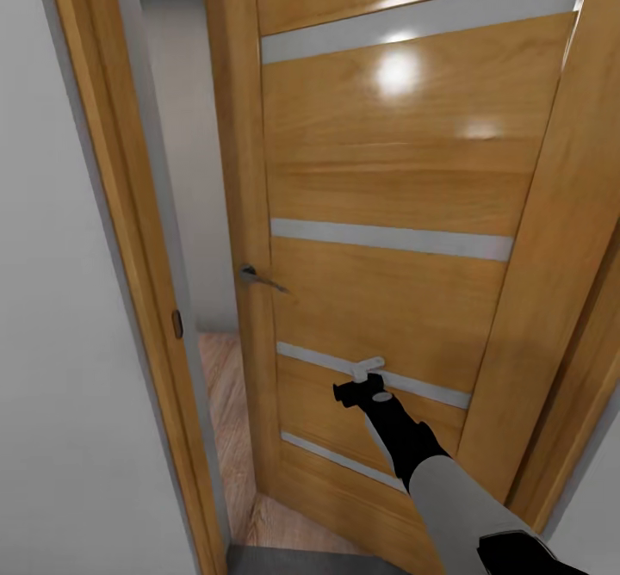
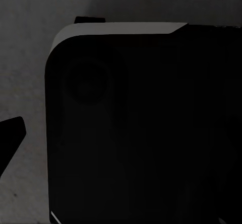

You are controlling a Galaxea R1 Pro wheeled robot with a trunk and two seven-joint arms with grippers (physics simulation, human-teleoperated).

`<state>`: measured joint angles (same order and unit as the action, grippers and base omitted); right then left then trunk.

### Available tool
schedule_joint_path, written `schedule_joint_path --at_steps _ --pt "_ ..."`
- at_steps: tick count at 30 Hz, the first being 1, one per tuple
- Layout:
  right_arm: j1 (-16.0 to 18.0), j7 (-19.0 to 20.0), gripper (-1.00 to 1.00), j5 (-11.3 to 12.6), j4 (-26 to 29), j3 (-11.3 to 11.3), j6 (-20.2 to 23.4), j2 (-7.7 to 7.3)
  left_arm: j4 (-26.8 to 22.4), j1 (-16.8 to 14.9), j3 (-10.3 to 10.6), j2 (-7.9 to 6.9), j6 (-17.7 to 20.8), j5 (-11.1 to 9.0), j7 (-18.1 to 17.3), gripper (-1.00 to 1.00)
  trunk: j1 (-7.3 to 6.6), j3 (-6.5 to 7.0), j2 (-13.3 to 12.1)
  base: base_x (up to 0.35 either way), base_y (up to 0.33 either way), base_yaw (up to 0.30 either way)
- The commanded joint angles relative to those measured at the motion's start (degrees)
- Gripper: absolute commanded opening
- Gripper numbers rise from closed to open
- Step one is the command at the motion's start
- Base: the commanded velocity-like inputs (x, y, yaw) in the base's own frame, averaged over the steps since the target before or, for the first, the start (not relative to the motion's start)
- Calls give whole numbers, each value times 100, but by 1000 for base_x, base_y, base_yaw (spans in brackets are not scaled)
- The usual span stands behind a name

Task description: Move the two storage containers from the living room to the garage. In the garage, place one container on the floor and stack the other container on top of it (either order is fine).

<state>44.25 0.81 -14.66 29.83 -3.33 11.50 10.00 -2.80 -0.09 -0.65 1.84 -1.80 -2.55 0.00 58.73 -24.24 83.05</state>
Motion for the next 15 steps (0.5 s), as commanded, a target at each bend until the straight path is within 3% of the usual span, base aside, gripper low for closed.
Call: schedule_joint_path --at_steps 1,11,15 --pt "5 -14 100 -114 91 -10 27 0 -1 0 -5 1 -14 -27 0 100 0 -5 3 5 0 0" --pt "8 -29 100 -142 90 -17 -11 0 -1 0 -5 4 -14 -26 0 100 0 -5 3 1 0 0" --pt "111 -91 100 -147 100 -18 -262 0 -4 0 -6 9 -14 -22 -2 100 0 -5 3 0 0 0"
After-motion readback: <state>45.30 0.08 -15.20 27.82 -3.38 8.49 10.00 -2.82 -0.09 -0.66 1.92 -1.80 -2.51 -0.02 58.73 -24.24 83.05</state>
